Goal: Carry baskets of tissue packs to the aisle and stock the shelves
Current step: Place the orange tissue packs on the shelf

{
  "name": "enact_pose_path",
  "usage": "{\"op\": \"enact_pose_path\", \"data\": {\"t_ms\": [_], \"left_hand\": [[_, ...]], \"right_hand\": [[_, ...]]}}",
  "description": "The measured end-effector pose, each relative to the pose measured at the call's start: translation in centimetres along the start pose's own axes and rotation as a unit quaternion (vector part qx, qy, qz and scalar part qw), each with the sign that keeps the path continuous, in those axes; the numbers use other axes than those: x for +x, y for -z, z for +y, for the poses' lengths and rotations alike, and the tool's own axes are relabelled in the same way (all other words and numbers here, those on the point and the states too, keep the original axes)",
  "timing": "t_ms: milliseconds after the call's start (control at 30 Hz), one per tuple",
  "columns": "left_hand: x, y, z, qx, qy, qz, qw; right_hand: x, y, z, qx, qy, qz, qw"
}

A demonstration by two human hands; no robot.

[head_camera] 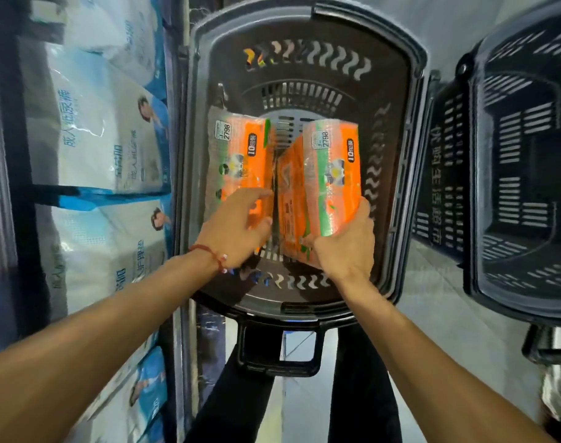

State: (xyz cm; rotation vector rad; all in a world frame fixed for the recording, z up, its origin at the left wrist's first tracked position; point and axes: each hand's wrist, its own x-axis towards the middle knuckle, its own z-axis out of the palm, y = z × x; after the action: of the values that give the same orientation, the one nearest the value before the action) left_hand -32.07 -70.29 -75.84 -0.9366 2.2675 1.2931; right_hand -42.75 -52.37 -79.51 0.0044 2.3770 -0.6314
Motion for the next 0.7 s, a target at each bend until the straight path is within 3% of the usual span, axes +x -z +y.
{"op": "enact_pose_path", "data": {"t_ms": [233, 433, 700], "left_hand": [[7.3, 3.9, 3.3, -0.15, -0.018, -0.061, 0.987], [11.1, 6.6, 5.5, -0.125, -0.109, -0.189, 0.968], [10.4, 4.7, 4.3, -0.136, -0.086, -0.181, 0.97]], "right_hand": [[-4.1, 5.1, -2.6, 0.0, 0.039, -0.033, 0.999], [-6.5, 6.4, -4.5, -0.019, 0.025, -0.014, 0.999], [-5.4, 6.4, -4.1, -0.037, 0.016, -0.014, 0.999]]}}
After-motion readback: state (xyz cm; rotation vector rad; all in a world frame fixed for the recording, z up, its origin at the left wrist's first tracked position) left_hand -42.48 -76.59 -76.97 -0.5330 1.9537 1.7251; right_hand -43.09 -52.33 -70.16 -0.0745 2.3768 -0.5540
